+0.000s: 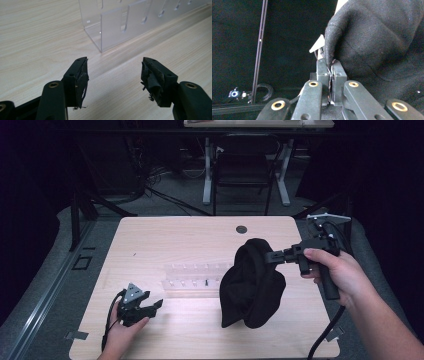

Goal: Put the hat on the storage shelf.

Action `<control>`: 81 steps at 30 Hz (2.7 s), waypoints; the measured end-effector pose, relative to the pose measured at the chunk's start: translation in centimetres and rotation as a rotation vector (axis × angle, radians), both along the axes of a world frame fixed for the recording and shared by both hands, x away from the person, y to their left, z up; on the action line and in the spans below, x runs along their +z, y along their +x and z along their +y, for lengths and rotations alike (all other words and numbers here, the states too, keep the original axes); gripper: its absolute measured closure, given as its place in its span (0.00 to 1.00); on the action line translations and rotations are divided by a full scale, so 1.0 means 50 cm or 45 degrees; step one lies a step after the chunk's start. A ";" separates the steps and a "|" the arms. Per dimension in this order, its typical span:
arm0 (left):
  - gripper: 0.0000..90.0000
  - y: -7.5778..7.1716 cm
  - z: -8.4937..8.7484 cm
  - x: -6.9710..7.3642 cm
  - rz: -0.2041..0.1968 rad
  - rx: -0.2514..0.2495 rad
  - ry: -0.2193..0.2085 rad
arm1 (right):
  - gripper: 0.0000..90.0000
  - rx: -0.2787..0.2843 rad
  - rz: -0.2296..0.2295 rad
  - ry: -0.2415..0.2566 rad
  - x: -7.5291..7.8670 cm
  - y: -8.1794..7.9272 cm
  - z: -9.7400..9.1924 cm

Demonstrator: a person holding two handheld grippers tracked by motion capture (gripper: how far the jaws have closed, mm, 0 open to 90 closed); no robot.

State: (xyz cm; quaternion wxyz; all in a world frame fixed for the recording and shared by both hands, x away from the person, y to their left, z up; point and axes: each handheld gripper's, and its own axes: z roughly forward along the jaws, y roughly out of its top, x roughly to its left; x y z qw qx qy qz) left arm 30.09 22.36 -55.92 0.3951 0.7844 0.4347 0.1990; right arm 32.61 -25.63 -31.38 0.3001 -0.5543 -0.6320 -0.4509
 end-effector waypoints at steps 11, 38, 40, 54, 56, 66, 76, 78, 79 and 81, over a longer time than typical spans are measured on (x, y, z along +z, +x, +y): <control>0.43 0.001 0.001 0.001 0.000 -0.002 0.002 | 0.98 0.001 -0.051 0.020 0.028 0.030 0.032; 0.43 0.001 0.001 0.001 0.011 -0.013 0.001 | 0.98 -0.101 -0.084 -0.034 0.049 0.126 0.057; 0.43 0.002 0.001 0.001 0.011 -0.014 0.002 | 0.98 -0.107 -0.087 -0.032 0.047 0.133 0.060; 0.43 0.002 0.001 0.001 0.010 -0.015 0.000 | 0.98 -0.149 -0.155 -0.060 0.037 0.166 0.098; 0.43 0.002 0.002 0.001 0.008 -0.016 -0.002 | 0.98 -0.154 -0.164 -0.056 0.035 0.174 0.104; 0.43 0.002 0.003 0.002 0.006 -0.015 -0.006 | 0.98 -0.165 -0.167 -0.049 0.022 0.199 0.116; 0.43 0.002 0.002 0.003 0.007 -0.014 -0.005 | 0.98 -0.166 -0.159 -0.072 0.003 0.218 0.130; 0.43 0.001 0.001 0.004 0.009 -0.020 0.000 | 0.97 -0.151 -0.158 -0.067 0.002 0.218 0.133; 0.43 0.001 -0.003 0.003 0.004 -0.020 -0.005 | 0.97 -0.139 -0.154 -0.065 0.002 0.217 0.134; 0.44 -0.001 -0.008 0.004 -0.003 -0.032 0.003 | 0.97 -0.123 -0.155 -0.063 0.002 0.214 0.140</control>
